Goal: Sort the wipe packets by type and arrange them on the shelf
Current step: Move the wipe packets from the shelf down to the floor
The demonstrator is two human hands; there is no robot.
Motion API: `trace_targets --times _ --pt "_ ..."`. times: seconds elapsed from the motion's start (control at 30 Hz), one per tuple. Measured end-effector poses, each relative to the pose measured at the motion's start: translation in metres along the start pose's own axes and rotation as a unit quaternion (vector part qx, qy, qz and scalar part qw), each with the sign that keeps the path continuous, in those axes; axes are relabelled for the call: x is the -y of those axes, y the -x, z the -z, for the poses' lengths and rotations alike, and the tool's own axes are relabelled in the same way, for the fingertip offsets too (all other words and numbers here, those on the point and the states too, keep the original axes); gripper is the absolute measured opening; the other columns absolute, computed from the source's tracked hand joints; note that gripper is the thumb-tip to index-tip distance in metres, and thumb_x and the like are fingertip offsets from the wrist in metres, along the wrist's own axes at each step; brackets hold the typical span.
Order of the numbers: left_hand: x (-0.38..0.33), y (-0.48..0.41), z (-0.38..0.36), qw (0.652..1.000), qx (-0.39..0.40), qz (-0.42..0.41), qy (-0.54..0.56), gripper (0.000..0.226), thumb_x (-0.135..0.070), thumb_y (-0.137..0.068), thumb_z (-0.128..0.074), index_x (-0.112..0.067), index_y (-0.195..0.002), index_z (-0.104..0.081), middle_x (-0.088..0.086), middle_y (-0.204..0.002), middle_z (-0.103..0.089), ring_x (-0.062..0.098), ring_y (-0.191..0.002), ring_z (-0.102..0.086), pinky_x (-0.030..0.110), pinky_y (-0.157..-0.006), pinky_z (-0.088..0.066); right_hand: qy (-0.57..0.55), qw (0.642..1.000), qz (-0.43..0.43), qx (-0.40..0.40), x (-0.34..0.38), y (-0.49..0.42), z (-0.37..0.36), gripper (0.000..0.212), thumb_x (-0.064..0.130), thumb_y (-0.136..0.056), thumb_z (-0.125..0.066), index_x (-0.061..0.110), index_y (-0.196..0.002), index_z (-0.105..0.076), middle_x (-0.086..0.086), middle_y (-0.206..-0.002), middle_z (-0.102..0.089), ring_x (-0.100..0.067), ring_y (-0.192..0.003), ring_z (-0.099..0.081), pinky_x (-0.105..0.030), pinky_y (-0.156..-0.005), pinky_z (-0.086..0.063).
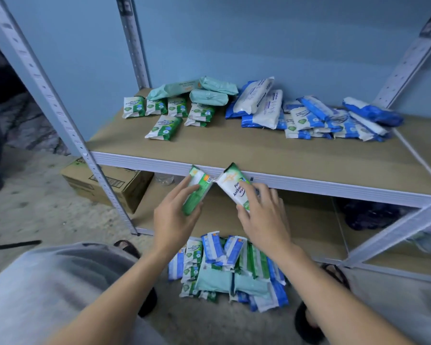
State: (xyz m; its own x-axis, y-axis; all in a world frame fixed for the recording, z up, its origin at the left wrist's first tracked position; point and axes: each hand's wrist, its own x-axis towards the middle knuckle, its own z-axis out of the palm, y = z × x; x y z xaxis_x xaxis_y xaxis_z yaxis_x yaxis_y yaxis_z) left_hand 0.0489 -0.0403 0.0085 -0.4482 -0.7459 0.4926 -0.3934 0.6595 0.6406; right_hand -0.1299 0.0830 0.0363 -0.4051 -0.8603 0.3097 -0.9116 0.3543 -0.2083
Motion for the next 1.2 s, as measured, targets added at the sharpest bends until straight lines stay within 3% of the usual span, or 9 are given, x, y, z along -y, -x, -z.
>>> trace_targets --times 0.1,0.27,0.43,0.6,0.77,0.9,0.97,1.1,1.2 --pt "0.011 0.023 -0.014 0.999 0.033 0.021 -0.011 0.04 -0.023 -0.085 -0.079 -0.025 -0.124 -0.068 -0.013 -0.148 -0.051 0.006 -0.124 -0.059 0.03 -0.092 -0.054 -0.022 0.999 -0.019 0.032 -0.012 0.026 -0.022 0.05 0.031 -0.093 -0.057 0.023 -0.14 -0.043 -0.005 -0.124 -0.048 -0.028 -0.102 -0.048 -0.043 -0.083 -0.046" --pt "0.045 0.051 -0.039 0.982 0.129 0.135 -0.034 0.039 -0.028 -0.087 -0.076 -0.027 -0.125 -0.067 -0.016 -0.146 -0.052 0.008 -0.12 -0.059 0.022 -0.091 -0.046 -0.06 0.983 -0.112 0.131 -0.031 0.053 -0.062 0.055 0.032 -0.097 -0.055 0.023 -0.148 -0.036 -0.008 -0.128 -0.049 -0.03 -0.108 -0.048 -0.043 -0.09 -0.046" --pt "0.082 0.071 -0.069 0.944 0.168 0.28 -0.055 0.041 -0.022 -0.086 -0.075 -0.02 -0.125 -0.067 -0.003 -0.141 -0.059 0.021 -0.122 -0.059 0.029 -0.096 -0.045 -0.061 0.958 -0.215 0.178 -0.054 0.065 -0.106 0.056 0.029 -0.093 -0.056 0.02 -0.146 -0.04 -0.016 -0.12 -0.056 -0.039 -0.103 -0.052 -0.045 -0.088 -0.044" --pt "0.11 0.084 -0.1 0.905 0.202 0.368 -0.067 0.043 -0.025 -0.087 -0.074 -0.019 -0.128 -0.066 0.008 -0.126 -0.069 0.028 -0.112 -0.063 0.031 -0.089 -0.046 -0.062 0.931 -0.273 0.233 -0.071 0.073 -0.152 0.055 0.03 -0.094 -0.054 0.022 -0.146 -0.038 -0.018 -0.127 -0.054 -0.04 -0.116 -0.051 -0.044 -0.095 -0.044" --pt "0.136 0.082 -0.136 0.877 0.23 0.416 -0.072 0.043 -0.026 -0.087 -0.071 -0.019 -0.13 -0.065 0.008 -0.12 -0.071 0.028 -0.097 -0.069 0.033 -0.085 -0.054 -0.033 0.92 -0.288 0.265 -0.079 0.074 -0.185 0.057 0.037 -0.097 -0.048 0.027 -0.15 -0.032 -0.014 -0.14 -0.048 -0.038 -0.128 -0.046 -0.046 -0.096 -0.044" --pt "0.151 0.082 -0.166 0.86 0.28 0.417 -0.091 0.036 -0.032 -0.096 -0.058 -0.017 -0.129 -0.064 0.011 -0.12 -0.07 0.031 -0.108 -0.064 0.032 -0.085 -0.047 -0.027 0.922 -0.275 0.27 -0.08 0.077 -0.204 0.055 0.045 -0.1 -0.041 0.033 -0.153 -0.034 -0.011 -0.136 -0.05 -0.035 -0.124 -0.049 -0.045 -0.095 -0.045" --pt "0.154 0.084 -0.176 0.866 0.306 0.385 -0.092 0.033 -0.027 -0.102 -0.047 -0.014 -0.127 -0.065 0.012 -0.131 -0.065 0.034 -0.114 -0.061 0.035 -0.087 -0.046 -0.026 0.923 -0.271 0.271 -0.081 0.081 -0.211 0.054 0.045 -0.102 -0.038 0.032 -0.154 -0.035 -0.008 -0.143 -0.046 -0.035 -0.126 -0.046 -0.047 -0.099 -0.042" --pt "0.166 0.09 -0.181 0.868 0.304 0.385 -0.076 0.04 -0.019 -0.101 -0.044 -0.022 -0.138 -0.059 -0.005 -0.153 -0.046 0.026 -0.125 -0.057 0.029 -0.092 -0.045 -0.047 0.92 -0.283 0.266 -0.08 0.09 -0.221 0.052 0.036 -0.102 -0.044 0.026 -0.152 -0.04 -0.01 -0.147 -0.046 -0.038 -0.117 -0.049 -0.045 -0.095 -0.046" --pt "0.173 0.092 -0.18 0.856 0.311 0.41 -0.055 0.042 -0.017 -0.103 -0.042 -0.025 -0.143 -0.054 -0.017 -0.158 -0.034 0.018 -0.116 -0.06 0.017 -0.076 -0.038 -0.04 0.92 -0.284 0.266 -0.081 0.092 -0.226 0.05 0.037 -0.101 -0.048 0.026 -0.149 -0.046 -0.008 -0.142 -0.049 -0.036 -0.109 -0.049 -0.045 -0.091 -0.048"
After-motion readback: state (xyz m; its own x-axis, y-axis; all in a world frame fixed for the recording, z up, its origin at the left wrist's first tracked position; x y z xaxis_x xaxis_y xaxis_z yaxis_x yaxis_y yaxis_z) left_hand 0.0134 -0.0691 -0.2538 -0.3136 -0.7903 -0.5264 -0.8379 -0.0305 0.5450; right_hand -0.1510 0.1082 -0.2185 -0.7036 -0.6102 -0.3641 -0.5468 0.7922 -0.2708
